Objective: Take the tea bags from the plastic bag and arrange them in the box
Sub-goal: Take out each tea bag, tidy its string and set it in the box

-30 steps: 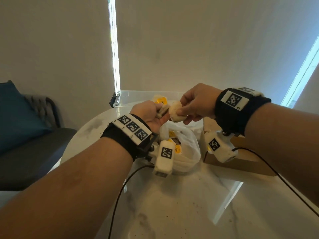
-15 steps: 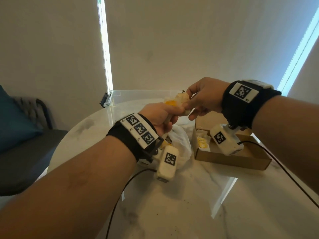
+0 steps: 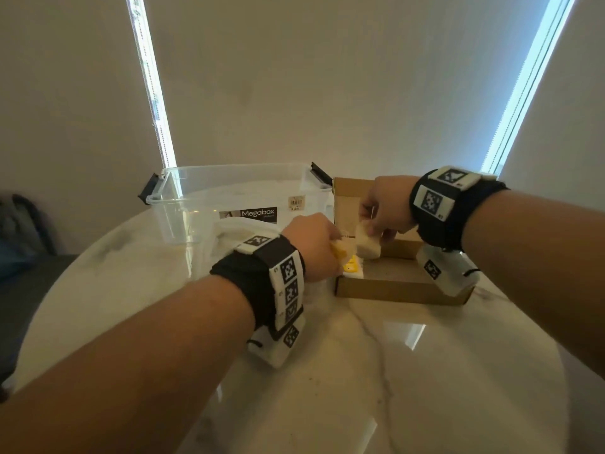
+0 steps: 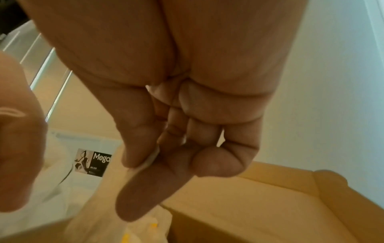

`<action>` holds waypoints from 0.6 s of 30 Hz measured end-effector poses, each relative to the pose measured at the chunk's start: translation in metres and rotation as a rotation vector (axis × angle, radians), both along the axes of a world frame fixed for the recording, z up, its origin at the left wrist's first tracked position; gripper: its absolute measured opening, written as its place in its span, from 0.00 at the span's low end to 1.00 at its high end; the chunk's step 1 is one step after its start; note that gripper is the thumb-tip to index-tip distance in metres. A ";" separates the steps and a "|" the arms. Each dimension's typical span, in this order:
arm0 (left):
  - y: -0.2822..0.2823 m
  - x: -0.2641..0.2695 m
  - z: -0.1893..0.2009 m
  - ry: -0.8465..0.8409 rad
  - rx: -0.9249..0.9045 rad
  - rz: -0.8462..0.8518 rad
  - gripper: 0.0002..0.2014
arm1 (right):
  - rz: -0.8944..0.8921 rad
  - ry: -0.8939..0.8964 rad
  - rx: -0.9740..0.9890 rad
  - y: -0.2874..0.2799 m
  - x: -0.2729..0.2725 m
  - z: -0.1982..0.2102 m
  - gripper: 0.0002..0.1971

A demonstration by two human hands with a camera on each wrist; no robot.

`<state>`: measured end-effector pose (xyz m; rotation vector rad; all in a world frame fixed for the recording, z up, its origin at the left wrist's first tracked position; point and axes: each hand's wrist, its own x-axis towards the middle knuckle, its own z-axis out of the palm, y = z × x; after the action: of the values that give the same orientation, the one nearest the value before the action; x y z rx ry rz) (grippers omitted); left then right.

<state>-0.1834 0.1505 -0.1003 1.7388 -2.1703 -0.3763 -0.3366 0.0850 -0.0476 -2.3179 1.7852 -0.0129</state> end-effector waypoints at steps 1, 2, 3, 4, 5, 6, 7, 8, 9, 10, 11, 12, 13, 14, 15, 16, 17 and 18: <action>-0.001 -0.003 -0.002 -0.051 0.007 -0.005 0.12 | 0.008 0.012 0.015 -0.002 0.000 -0.004 0.04; -0.002 -0.004 -0.004 -0.089 0.019 -0.012 0.14 | 0.016 0.020 0.034 -0.004 0.001 -0.008 0.04; -0.003 -0.006 -0.005 -0.123 0.027 -0.024 0.16 | 0.025 0.022 0.059 -0.005 0.002 -0.011 0.05; -0.004 -0.007 -0.006 -0.146 0.041 -0.032 0.18 | 0.031 0.019 0.092 -0.005 0.004 -0.013 0.05; -0.005 -0.008 -0.007 -0.156 0.049 -0.040 0.19 | 0.033 0.014 0.123 -0.005 0.006 -0.017 0.05; -0.005 -0.009 -0.007 -0.159 0.053 -0.043 0.19 | 0.034 0.012 0.149 -0.004 0.008 -0.020 0.05; -0.006 -0.010 -0.007 -0.156 0.049 -0.043 0.19 | 0.034 0.018 0.171 -0.004 0.010 -0.024 0.05; -0.006 -0.011 -0.007 -0.155 0.046 -0.041 0.18 | 0.033 0.027 0.190 -0.003 0.011 -0.029 0.06; -0.006 -0.012 -0.007 -0.160 0.042 -0.041 0.18 | 0.026 0.039 0.207 -0.003 0.013 -0.033 0.06; -0.005 -0.013 -0.007 -0.170 0.038 -0.042 0.18 | 0.017 0.056 0.226 -0.003 0.016 -0.037 0.06; -0.005 -0.013 -0.007 -0.179 0.031 -0.046 0.17 | 0.008 0.075 0.242 -0.004 0.019 -0.041 0.06; -0.004 -0.014 -0.007 -0.184 0.025 -0.051 0.17 | -0.005 0.090 0.254 -0.005 0.021 -0.044 0.07; -0.004 -0.014 -0.007 -0.185 0.024 -0.056 0.17 | -0.026 0.099 0.268 -0.007 0.022 -0.046 0.06; -0.004 -0.014 -0.007 -0.184 0.027 -0.060 0.17 | -0.050 0.091 0.281 -0.008 0.023 -0.046 0.05; -0.004 -0.013 -0.006 -0.183 0.030 -0.062 0.17 | -0.074 0.073 0.282 -0.009 0.023 -0.046 0.04; -0.004 -0.012 -0.006 -0.175 0.034 -0.061 0.17 | -0.091 0.054 0.272 -0.011 0.023 -0.046 0.04; -0.005 -0.012 -0.006 -0.162 0.042 -0.057 0.16 | -0.101 0.055 0.253 -0.013 0.023 -0.045 0.04; -0.005 -0.011 -0.006 -0.150 0.053 -0.055 0.16 | -0.110 0.075 0.238 -0.014 0.022 -0.044 0.06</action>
<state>-0.1943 0.1456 -0.1068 1.7919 -2.3366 -0.3296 -0.3149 0.0715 -0.0916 -2.0790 1.8355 0.2585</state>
